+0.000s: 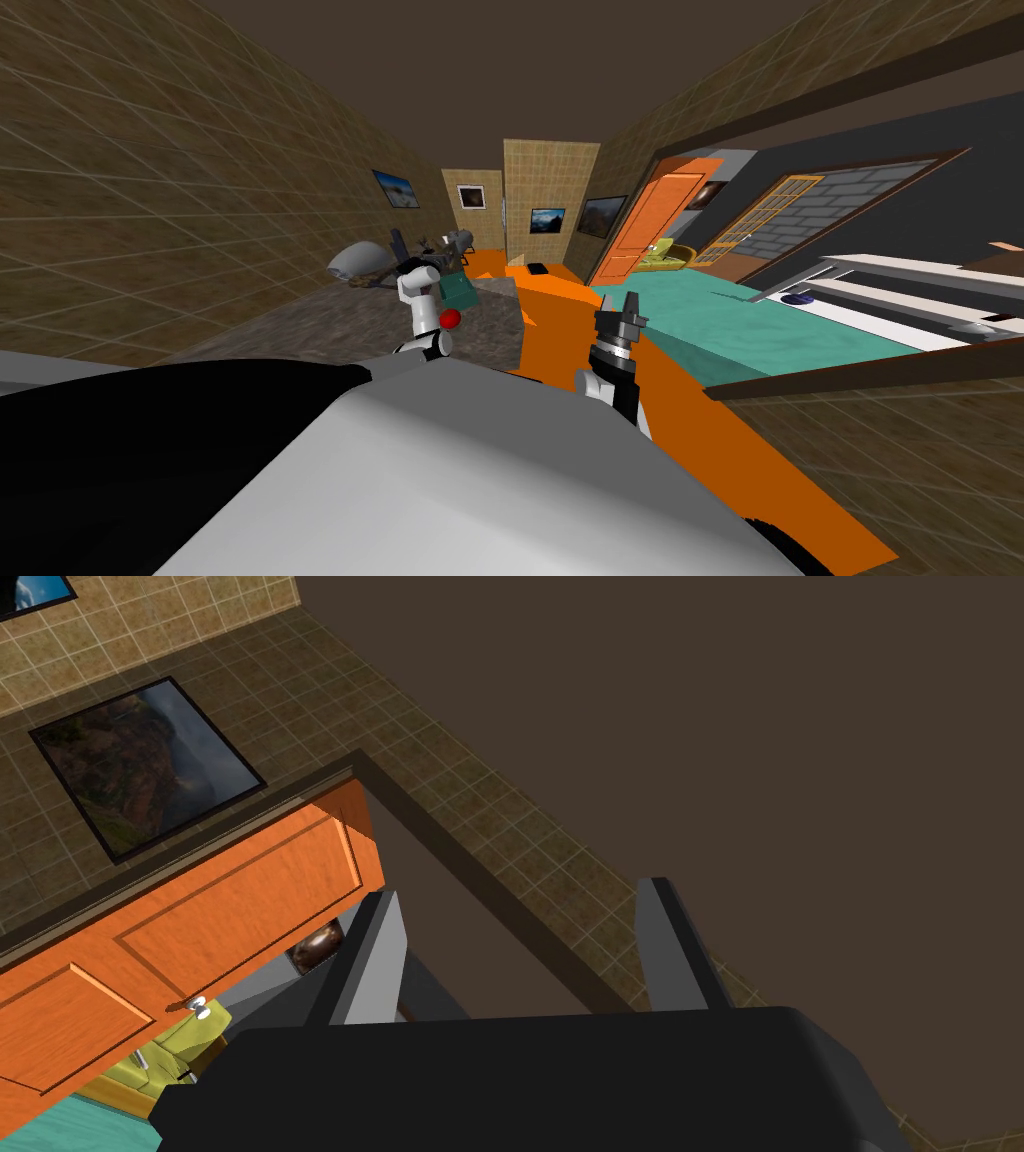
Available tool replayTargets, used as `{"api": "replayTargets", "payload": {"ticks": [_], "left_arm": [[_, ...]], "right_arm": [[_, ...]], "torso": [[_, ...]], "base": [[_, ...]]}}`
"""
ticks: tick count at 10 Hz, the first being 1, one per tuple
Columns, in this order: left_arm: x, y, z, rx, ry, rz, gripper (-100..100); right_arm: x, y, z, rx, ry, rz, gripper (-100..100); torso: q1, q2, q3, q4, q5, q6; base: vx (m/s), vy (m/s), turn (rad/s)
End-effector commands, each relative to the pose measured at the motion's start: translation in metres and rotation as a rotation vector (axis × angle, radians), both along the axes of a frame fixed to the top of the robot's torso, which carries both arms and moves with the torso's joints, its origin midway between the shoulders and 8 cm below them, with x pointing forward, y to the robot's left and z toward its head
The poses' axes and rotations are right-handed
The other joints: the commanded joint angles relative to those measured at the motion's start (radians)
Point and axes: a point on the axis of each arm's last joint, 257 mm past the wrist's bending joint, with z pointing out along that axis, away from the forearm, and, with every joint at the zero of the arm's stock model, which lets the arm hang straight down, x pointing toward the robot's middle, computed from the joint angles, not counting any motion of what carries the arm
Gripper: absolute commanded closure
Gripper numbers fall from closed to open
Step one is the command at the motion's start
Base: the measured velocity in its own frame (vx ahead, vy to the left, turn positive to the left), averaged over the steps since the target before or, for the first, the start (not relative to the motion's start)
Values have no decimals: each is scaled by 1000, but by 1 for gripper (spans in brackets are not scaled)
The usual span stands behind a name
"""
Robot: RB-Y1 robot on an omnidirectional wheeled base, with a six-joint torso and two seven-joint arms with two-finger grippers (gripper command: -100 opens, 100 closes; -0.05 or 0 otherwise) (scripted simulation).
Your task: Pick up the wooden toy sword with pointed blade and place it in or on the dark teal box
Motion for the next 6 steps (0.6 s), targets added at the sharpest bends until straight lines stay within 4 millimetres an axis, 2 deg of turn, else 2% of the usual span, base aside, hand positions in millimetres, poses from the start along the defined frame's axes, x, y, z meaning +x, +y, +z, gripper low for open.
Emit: {"api": "replayTargets", "payload": {"ticks": [1,2,3,4,6], "left_arm": [[0,0,0,0,0,0,-100],[0,0,-1,-1,1,0,-100],[0,0,-1,-1,1,0,0],[-2,2,17,7,-4,-1,-100],[-5,3,34,14,-8,-1,-100]], "right_arm": [[0,0,0,0,0,0,0],[0,0,0,0,0,0,0],[0,0,0,0,0,0,0],[0,0,0,0,0,0,0],[0,0,0,0,0,0,0]], "torso": [[0,0,0,0,0,0],[0,0,0,0,0,0],[0,0,0,0,0,0],[0,1,1,0,0,0],[-2,1,1,1,-1,0]], "base": [[0,0,0],[0,0,0],[0,0,0],[3,-16,-11],[5,-29,-22]]}}
